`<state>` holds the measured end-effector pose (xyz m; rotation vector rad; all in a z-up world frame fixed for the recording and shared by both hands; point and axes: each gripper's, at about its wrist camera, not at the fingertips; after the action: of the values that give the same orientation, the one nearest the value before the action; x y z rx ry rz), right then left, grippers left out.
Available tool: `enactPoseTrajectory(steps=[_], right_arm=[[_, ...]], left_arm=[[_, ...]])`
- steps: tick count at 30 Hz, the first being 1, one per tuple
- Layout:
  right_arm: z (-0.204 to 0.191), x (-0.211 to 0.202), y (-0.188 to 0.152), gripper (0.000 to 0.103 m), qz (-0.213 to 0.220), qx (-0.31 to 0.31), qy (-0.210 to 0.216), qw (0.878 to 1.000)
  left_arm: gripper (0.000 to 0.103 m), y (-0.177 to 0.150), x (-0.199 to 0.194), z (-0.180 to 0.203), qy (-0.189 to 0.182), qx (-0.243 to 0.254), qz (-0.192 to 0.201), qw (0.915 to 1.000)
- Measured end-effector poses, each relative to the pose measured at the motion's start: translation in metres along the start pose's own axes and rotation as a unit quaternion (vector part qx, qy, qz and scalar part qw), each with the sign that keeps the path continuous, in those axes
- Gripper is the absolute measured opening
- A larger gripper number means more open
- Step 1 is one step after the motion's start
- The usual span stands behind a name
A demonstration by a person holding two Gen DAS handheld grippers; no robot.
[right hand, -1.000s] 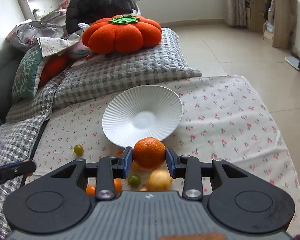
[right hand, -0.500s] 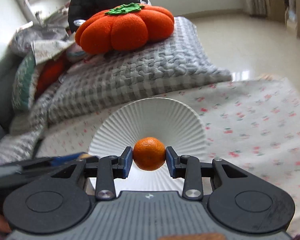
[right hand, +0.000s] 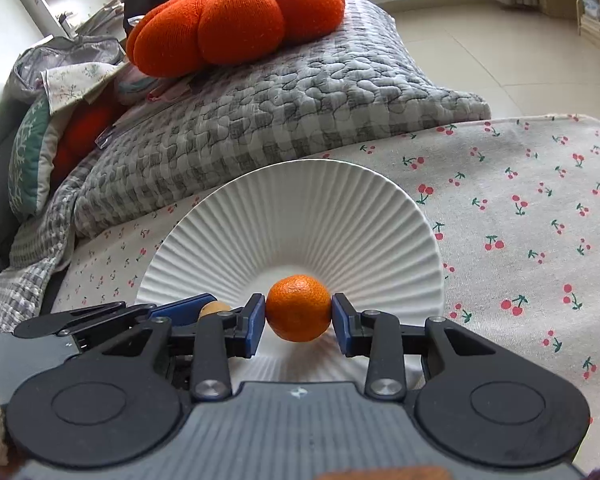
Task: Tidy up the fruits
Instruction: 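Carry both fruits to the white bowl and open both tools inside it, then withdraw both tools from the bowl back toward the fruit pile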
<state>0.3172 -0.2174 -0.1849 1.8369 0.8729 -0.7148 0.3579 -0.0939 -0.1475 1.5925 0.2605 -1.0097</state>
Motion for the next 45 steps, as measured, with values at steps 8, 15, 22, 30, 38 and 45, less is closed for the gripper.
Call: enactPoseTrajectory(steps=[8, 15, 22, 30, 38, 45], right_arm=[[0.001, 0.005, -0.003, 0.035, 0.002, 0.017, 0.007, 1.0], [-0.003, -0.012, -0.002, 0.045, 0.026, 0.006, -0.002, 1.0], [-0.017, -0.032, -0.003, 0.047, 0.029, -0.023, -0.017, 0.999], [-0.042, -0.084, -0.028, 0.053, 0.029, -0.078, -0.032, 0.996], [-0.08, -0.15, -0.079, 0.088, 0.07, -0.12, -0.059, 0.988], [-0.078, -0.172, -0.113, 0.1, 0.067, -0.109, -0.071, 0.989]], left_arm=[[0.021, -0.001, -0.005, -0.002, 0.002, -0.001, 0.003, 1.0], [0.038, 0.002, -0.03, -0.018, 0.018, -0.03, 0.013, 0.9993], [0.058, -0.003, -0.081, -0.029, 0.056, -0.067, 0.019, 0.996], [0.077, -0.022, -0.153, -0.018, 0.111, -0.07, 0.04, 0.9906], [0.093, -0.061, -0.213, 0.016, 0.168, -0.031, 0.071, 0.9827], [0.093, -0.089, -0.215, 0.03, 0.204, -0.014, 0.069, 0.9764]])
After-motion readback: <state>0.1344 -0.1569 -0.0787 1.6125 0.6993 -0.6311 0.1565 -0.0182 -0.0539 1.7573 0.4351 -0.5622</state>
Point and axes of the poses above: each gripper's, at about its wrist camera, not at the fingertips, and x roughly the way its jaws point, z to its right, y to its top, and after that the axes turned 4 degrees about x, right-handed
